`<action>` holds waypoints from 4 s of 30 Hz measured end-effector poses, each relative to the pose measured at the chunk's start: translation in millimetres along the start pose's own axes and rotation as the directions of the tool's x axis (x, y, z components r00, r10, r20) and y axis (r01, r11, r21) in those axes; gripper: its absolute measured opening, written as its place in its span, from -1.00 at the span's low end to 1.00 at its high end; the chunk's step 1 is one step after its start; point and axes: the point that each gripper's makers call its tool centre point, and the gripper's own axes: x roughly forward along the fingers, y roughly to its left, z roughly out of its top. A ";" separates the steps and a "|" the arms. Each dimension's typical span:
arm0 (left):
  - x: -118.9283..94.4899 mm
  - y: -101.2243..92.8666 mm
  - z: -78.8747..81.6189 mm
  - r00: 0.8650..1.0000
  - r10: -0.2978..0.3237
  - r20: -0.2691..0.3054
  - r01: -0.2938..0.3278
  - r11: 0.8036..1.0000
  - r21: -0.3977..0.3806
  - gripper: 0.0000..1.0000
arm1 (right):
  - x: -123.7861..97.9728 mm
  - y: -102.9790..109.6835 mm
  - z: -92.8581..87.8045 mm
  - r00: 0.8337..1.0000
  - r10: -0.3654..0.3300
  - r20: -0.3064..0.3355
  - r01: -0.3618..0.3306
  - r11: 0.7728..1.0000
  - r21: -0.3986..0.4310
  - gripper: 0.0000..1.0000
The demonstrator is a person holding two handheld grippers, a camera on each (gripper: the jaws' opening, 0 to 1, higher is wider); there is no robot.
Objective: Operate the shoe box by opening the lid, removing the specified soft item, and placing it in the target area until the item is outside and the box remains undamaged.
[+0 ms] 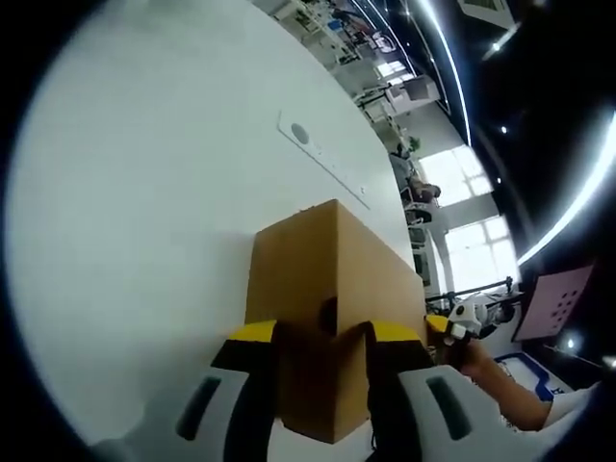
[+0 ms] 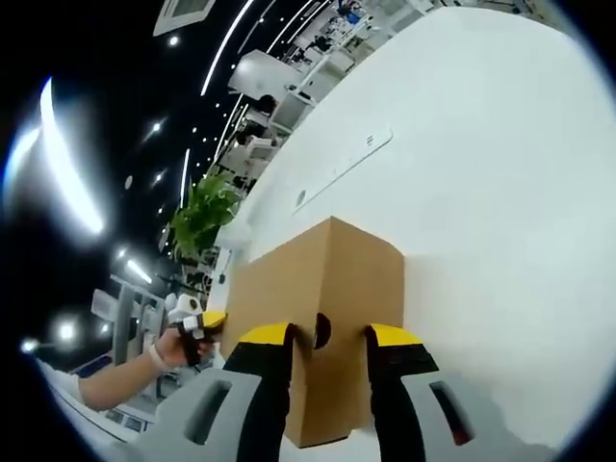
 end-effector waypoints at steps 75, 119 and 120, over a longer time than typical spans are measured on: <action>-18.4 -82.3 16.5 0.960 0.139 0.244 -0.269 0.204 0.941 0.72 | 1.5 0.0 -1.2 1.000 0.017 -0.019 -0.016 0.999 0.035 -0.42; 8.3 -27.5 -66.7 0.885 0.280 0.372 -0.178 -0.535 0.826 0.43 | -4.1 26.8 -17.7 1.000 0.018 -0.017 -0.017 0.999 0.039 -0.41; 10.1 -24.6 -65.7 0.881 0.289 0.375 -0.168 -0.548 0.819 0.40 | -3.9 26.4 -16.8 1.000 0.018 -0.019 -0.017 0.999 0.039 -0.41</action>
